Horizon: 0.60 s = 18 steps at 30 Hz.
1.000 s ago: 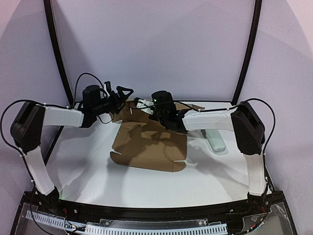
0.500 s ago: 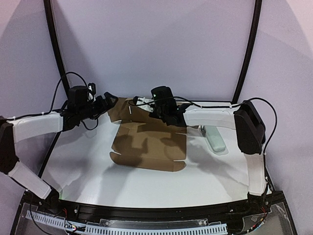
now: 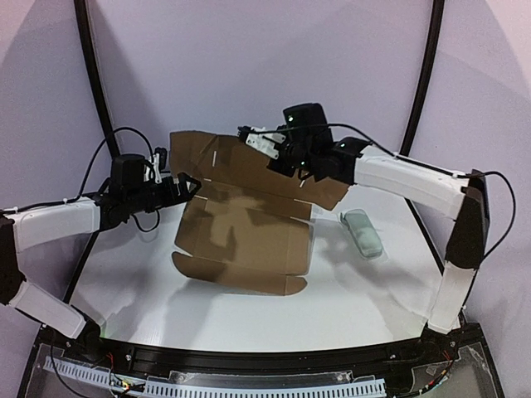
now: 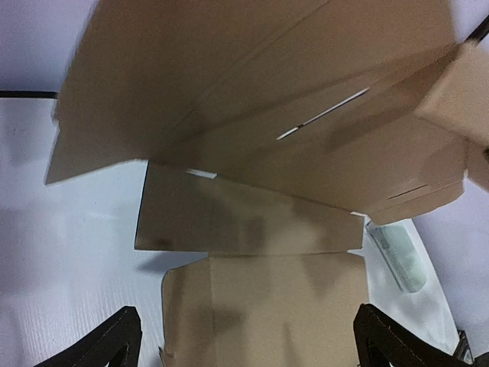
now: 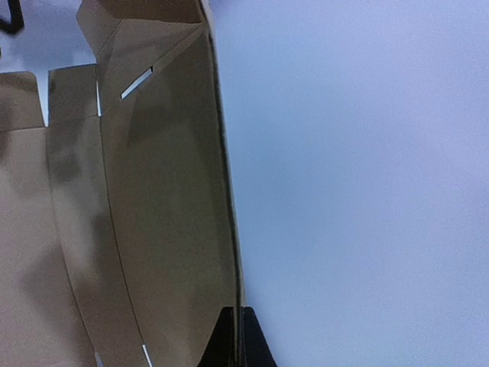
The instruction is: Fold the paper box
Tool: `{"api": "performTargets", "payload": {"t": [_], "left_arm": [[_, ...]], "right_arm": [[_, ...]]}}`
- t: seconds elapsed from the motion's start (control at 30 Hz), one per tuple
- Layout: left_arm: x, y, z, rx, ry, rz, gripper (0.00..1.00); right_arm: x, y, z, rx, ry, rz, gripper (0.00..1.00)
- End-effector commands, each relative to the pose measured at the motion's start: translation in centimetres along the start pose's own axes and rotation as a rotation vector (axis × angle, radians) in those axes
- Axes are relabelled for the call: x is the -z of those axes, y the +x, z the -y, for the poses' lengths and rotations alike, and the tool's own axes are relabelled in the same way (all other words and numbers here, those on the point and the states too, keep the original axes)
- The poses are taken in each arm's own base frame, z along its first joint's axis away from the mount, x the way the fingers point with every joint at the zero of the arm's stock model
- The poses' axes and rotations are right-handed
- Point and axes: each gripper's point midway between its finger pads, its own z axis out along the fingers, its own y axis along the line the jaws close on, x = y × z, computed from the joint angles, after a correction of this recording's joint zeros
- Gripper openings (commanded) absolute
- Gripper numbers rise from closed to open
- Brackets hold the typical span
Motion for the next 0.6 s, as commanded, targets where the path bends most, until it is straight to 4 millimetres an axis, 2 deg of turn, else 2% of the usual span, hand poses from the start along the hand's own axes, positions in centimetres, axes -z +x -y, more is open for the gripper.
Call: {"api": "performTargets", "payload": {"t": [0.0,0.03,0.17,0.4,0.57], "left_arm": [[0.8,0.1,-0.6,-0.07,-0.013,0.06,0.98],[1.1,0.1,-1.1,-0.08,-0.037,0.078,0.98],[1.5,-0.5,-1.2,-0.12,-0.039,0.127,0.98],[0.3,-0.4,-1.3,-0.13,-0.038,0.115,0.86],[0.0,-0.1,-0.5,-0.109,0.013,0.096,0.74]], "right_arm": [[3.3,-1.5,1.3,-0.104,-0.093,0.059,0.0],[3.8,-1.8,1.5,-0.117,-0.105,0.069,0.0],[5.3,-2.4,1.2,-0.14,-0.165,0.102,0.0],[7.7,-3.8,1.3,-0.219,-0.241,0.168,0.0],[7.6,-3.9,2.2,-0.276,-0.214,0.155,0.0]]}}
